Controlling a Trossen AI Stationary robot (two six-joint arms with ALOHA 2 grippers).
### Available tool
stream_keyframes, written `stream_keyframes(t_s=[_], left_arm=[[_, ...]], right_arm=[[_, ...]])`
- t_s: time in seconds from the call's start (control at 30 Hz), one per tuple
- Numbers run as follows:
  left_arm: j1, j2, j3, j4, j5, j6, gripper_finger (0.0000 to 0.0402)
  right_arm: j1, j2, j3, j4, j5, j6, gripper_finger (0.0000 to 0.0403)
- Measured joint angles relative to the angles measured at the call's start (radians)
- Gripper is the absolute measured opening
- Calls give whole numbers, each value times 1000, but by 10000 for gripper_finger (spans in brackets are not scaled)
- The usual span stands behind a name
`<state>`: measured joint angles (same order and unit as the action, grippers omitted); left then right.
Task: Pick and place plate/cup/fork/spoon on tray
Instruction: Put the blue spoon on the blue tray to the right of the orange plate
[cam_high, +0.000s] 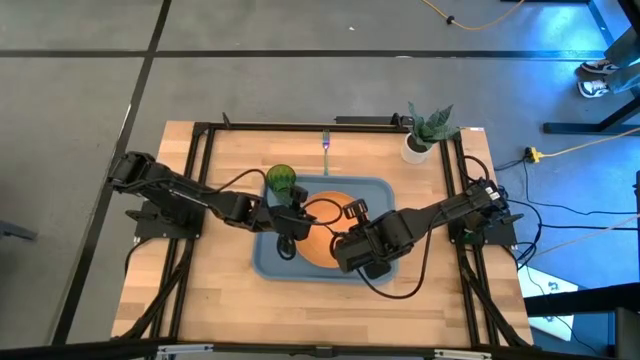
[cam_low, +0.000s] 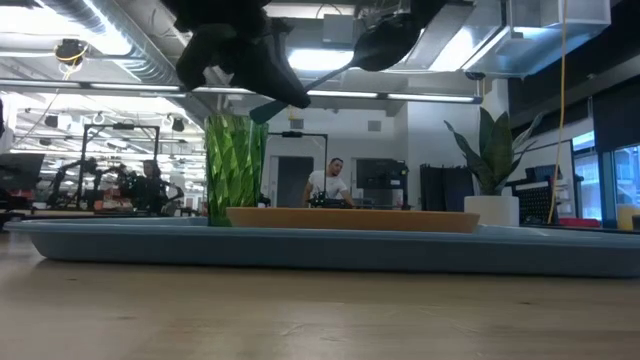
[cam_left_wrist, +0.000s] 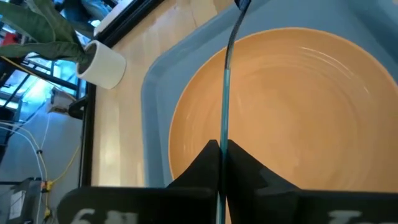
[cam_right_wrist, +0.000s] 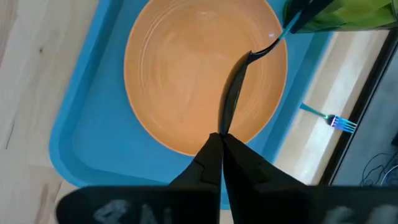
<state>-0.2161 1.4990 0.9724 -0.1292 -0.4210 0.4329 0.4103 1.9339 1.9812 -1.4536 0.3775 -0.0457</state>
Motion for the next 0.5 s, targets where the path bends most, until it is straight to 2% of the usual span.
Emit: stream_keyframes(t_s=[0.13, 0.33, 0.5], left_arm=[[0, 0, 28, -67, 0, -5, 2], [0, 0, 41, -109, -6, -15, 2], [0, 0, 42, -136, 2, -41, 1]], right_arm=[[-1, 0, 0, 6, 4, -15, 35], [0, 0, 0, 6, 72, -19, 66], [0, 0, 0, -22, 112, -15, 72]])
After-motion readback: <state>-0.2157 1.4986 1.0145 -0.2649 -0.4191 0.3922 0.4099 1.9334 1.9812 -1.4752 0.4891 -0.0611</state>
